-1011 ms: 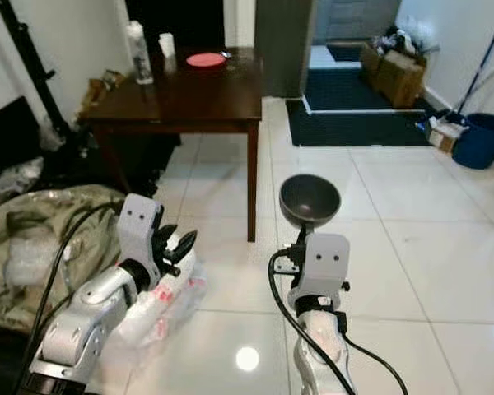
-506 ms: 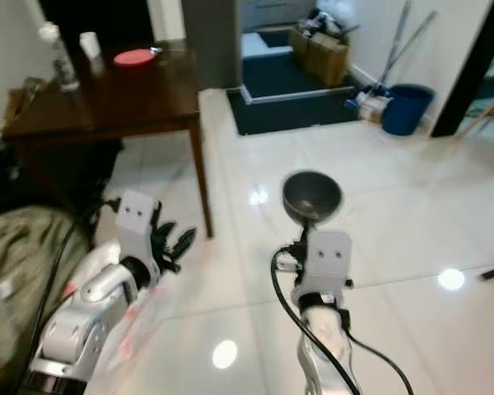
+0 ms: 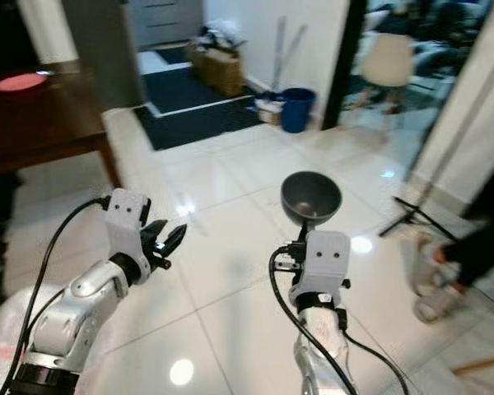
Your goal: Setting the table
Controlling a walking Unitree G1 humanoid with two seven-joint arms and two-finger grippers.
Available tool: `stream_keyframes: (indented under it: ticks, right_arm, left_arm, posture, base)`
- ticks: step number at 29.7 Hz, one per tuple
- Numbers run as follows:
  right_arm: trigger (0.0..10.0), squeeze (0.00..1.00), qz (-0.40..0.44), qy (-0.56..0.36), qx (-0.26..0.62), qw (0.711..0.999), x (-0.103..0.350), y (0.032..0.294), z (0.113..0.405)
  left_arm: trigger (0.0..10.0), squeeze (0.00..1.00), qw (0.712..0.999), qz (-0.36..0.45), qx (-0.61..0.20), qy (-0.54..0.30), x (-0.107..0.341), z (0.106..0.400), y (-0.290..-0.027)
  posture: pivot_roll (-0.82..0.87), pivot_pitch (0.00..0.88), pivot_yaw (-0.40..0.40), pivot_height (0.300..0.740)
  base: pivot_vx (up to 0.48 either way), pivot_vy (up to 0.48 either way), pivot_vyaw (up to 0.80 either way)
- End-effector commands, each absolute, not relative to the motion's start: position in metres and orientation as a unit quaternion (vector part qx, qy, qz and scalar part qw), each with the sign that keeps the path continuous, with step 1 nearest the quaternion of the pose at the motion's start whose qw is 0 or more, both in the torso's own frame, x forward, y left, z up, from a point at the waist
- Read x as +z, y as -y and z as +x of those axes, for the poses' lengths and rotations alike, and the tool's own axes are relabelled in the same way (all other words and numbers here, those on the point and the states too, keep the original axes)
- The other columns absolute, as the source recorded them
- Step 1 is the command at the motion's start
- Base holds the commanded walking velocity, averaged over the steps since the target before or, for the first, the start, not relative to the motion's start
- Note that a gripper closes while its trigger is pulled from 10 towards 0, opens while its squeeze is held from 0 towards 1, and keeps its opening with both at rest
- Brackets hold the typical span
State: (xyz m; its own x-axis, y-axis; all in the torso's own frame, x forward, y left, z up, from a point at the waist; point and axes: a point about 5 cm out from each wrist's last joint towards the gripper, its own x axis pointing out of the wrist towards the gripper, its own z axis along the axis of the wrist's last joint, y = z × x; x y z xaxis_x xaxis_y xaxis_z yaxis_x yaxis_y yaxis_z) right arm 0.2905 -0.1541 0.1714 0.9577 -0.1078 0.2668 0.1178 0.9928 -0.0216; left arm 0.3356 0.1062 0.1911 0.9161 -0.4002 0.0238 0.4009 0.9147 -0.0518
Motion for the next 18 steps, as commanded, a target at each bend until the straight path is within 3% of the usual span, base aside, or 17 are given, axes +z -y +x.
stream_keyframes:
  ticks: [1,3,10,18]
  right_arm:
    - [10.0,0.00,-0.020,0.132,-0.056,0.989,0.170,0.152,0.290]
    - [10.0,0.00,-0.021,0.131,-0.049,0.990,0.170,0.149,0.292]
    - [10.0,0.00,-0.027,0.124,-0.016,0.992,0.166,0.137,0.295]
    - [10.0,0.00,-0.012,0.099,0.050,0.994,0.153,0.114,0.301]
  left_arm:
    - [10.0,0.00,0.979,-0.029,-0.203,0.000,0.187,0.337,-0.108]
    - [10.0,0.00,0.978,-0.027,-0.204,0.011,0.189,0.338,-0.108]
    - [10.0,0.00,0.980,-0.011,-0.199,0.012,0.186,0.339,-0.107]
    - [10.0,0.00,0.985,0.010,-0.171,0.002,0.174,0.328,-0.121]
  posture:
    - [0.01,0.058,0.154,0.740]
    - [0.00,0.057,0.153,0.740]
    - [0.01,0.052,0.135,0.740]
    - [0.10,0.060,0.054,0.740]
  base:
    - [0.000,0.000,-0.78]
    - [0.000,0.000,-0.78]
    - [0.455,0.000,0.00]
    - [0.472,0.000,0.00]
